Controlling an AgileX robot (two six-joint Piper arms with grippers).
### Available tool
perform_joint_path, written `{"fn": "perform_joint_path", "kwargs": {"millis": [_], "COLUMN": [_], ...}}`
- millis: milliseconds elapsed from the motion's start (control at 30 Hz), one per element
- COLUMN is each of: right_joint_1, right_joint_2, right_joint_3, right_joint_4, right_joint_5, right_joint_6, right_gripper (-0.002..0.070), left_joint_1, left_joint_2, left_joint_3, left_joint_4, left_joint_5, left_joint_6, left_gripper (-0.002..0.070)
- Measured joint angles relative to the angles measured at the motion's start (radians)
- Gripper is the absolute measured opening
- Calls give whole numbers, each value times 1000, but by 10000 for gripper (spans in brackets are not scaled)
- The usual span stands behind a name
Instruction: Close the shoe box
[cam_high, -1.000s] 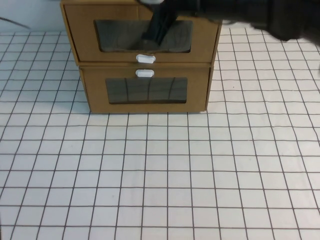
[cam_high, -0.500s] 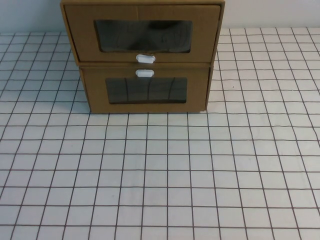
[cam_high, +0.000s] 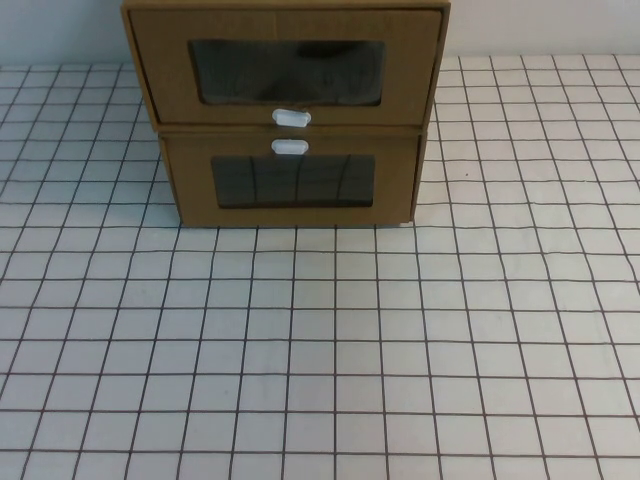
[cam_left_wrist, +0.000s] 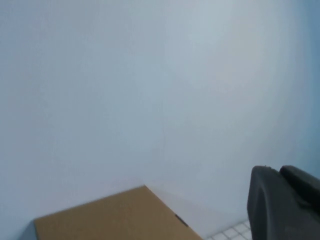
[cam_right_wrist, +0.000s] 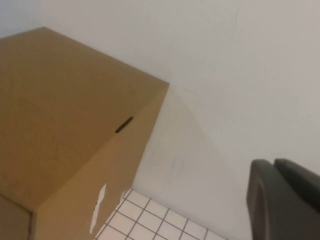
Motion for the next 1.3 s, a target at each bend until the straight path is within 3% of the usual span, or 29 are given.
{"fn": "perform_joint_path", "kwargs": {"millis": [133, 400, 700, 833, 1067, 1300], "right_joint_1": [0, 0, 0, 0, 0, 0], "right_joint_2": [-131, -505, -875, -1025, -1261, -1293], "right_joint_3": [121, 531, 1019, 1181, 1339, 1367], "right_joint_4": [-11, 43, 107, 166, 185, 188], "right_joint_5": [-43, -133, -145, -105, -5, -49], "right_joint_6": [-38, -133, -183, -185, -185, -187], "right_gripper": [-15, -15, -15, -15, -15, -15], "left_joint_1": [0, 0, 0, 0, 0, 0], "left_joint_2": [-129, -490, -855, -1008, -1249, -1384], "left_joint_3": [253, 988, 1762, 2026, 2359, 2455], "left_joint_4": [2, 94, 246, 256, 236, 233], "left_joint_5": [0, -32, -431, -569, -680, -751], "left_joint_6": [51, 184, 206, 110, 25, -1], "left_gripper": [-2, -2, -2, -2, -2, -2]}}
